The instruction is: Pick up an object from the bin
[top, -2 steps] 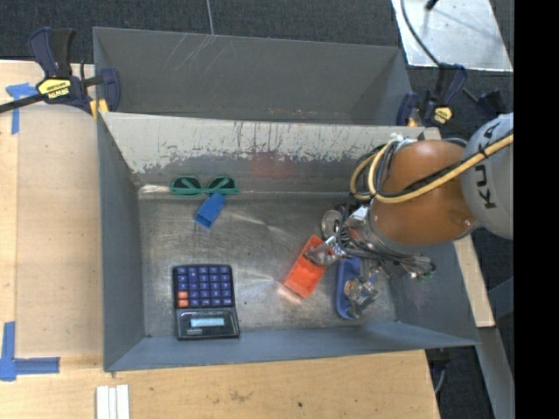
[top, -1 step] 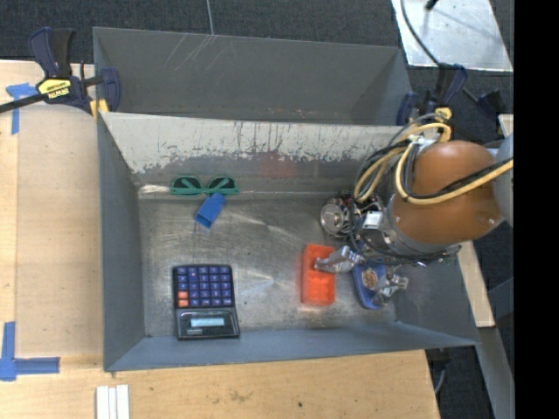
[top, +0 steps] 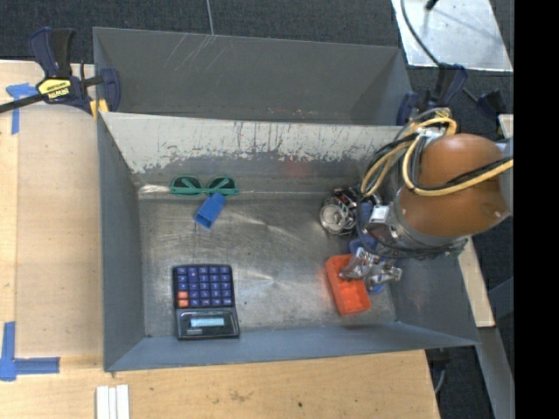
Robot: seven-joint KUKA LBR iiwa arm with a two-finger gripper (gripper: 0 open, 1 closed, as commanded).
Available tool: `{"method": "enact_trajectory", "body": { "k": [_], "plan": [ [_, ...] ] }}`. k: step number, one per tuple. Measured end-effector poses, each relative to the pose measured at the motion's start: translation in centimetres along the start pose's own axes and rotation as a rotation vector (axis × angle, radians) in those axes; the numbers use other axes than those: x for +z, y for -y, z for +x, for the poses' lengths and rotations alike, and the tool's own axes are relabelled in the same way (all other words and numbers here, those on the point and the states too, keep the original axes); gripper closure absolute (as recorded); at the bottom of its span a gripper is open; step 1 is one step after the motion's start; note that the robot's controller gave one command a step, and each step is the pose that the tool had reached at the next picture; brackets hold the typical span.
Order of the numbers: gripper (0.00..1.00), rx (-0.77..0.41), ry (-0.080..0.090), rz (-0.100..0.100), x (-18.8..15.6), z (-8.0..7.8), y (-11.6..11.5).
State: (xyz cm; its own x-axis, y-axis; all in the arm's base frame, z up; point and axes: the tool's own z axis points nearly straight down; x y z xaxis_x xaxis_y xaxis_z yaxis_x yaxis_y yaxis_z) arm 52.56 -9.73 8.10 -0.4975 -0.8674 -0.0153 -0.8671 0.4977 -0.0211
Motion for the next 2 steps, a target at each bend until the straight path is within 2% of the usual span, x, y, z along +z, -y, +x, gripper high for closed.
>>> {"method": "enact_trajectory", "body": {
  "k": [2],
  "plan": [
    [1.0, 0.001, 0.0, -0.002, -0.39, 0.0, -0.04]
  ]
}}
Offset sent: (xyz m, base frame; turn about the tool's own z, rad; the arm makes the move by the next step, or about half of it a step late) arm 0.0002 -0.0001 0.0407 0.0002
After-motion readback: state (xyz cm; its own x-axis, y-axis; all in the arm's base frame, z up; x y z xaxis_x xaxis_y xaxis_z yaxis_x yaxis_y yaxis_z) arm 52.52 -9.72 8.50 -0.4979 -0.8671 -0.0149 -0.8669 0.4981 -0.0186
